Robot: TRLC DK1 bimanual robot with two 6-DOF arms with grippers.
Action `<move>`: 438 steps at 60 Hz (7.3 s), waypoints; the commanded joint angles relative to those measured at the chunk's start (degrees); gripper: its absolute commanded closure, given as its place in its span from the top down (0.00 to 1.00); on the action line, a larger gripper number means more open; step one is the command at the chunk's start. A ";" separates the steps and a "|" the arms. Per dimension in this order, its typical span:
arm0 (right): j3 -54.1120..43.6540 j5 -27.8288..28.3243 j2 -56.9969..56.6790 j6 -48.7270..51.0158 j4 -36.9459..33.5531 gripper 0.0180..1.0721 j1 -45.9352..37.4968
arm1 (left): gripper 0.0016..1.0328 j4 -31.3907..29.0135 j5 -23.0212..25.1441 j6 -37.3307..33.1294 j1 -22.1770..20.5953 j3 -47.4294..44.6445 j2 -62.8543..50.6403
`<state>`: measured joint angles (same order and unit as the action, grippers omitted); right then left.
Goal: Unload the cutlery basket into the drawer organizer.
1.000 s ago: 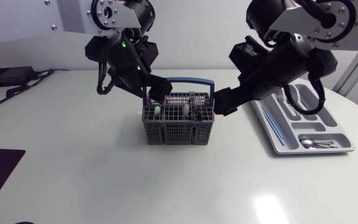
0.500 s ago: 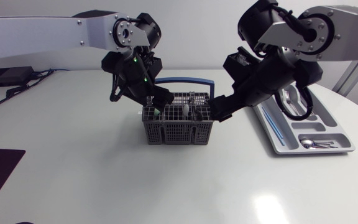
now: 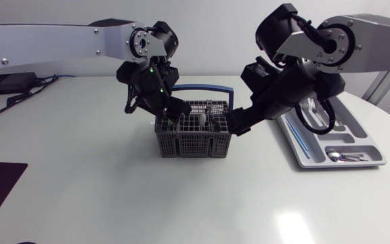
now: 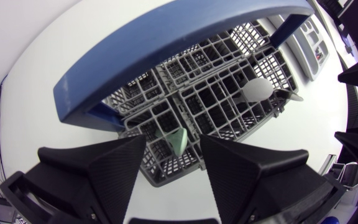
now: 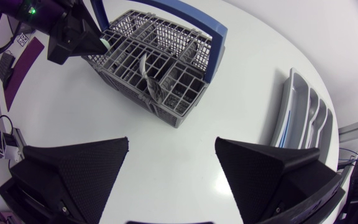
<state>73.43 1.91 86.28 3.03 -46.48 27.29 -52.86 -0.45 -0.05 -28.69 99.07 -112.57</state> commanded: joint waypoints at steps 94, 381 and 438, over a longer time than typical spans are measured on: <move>-4.70 0.02 0.82 0.22 1.74 0.95 0.49 | 0.22 1.97 -0.26 -0.03 -0.84 -2.83 0.95; -23.77 30.61 -22.12 30.99 17.56 0.41 7.78 | 0.07 15.77 25.85 -5.75 -18.07 -32.27 39.89; -25.26 30.69 -22.91 29.84 18.53 0.05 8.13 | 0.18 16.03 25.85 -5.31 -17.54 -31.83 39.80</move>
<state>49.47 33.21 63.33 33.32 -28.29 35.31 -36.10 24.80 -4.80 -46.24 68.12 -72.38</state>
